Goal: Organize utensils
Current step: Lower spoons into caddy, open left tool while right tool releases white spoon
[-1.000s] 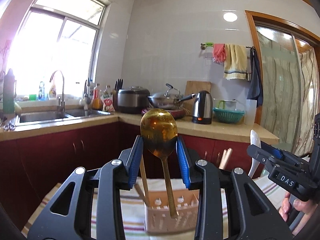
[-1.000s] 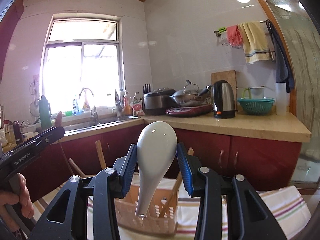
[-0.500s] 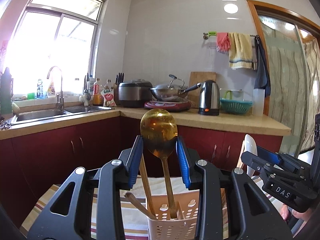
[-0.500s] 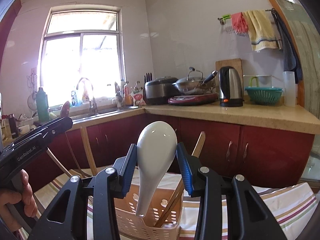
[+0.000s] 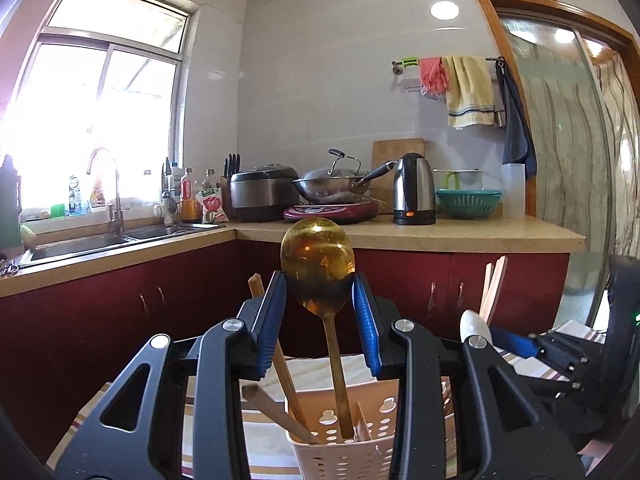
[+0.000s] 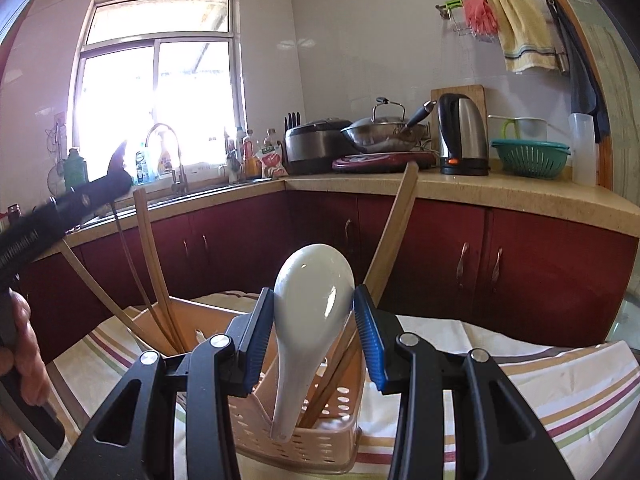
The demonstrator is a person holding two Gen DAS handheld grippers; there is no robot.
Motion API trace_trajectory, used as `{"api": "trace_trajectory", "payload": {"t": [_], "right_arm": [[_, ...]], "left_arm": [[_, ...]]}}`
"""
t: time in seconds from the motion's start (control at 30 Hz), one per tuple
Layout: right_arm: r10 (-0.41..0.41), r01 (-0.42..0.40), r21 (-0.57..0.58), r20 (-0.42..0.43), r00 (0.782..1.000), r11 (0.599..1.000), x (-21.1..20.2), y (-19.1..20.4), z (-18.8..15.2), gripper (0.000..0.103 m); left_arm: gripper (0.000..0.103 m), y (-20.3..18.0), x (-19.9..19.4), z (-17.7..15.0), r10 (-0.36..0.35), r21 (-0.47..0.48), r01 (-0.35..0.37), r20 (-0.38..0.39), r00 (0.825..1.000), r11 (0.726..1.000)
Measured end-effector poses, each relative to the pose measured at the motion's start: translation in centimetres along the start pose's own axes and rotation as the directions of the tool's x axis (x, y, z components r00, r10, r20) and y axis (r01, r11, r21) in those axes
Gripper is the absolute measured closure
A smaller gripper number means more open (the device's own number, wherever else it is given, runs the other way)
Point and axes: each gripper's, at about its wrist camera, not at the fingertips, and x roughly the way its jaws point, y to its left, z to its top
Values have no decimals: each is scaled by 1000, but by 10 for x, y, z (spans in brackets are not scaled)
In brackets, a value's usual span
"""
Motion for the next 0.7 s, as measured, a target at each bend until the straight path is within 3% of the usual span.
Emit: {"api": "trace_trajectory", "payload": {"t": [0.7], "right_arm": [[9,-9,-4,-23,1000,1000,11,-2,-9,62]], "left_arm": [[68,7,23,-21,0,-31,-3,-94,996,1000]]}}
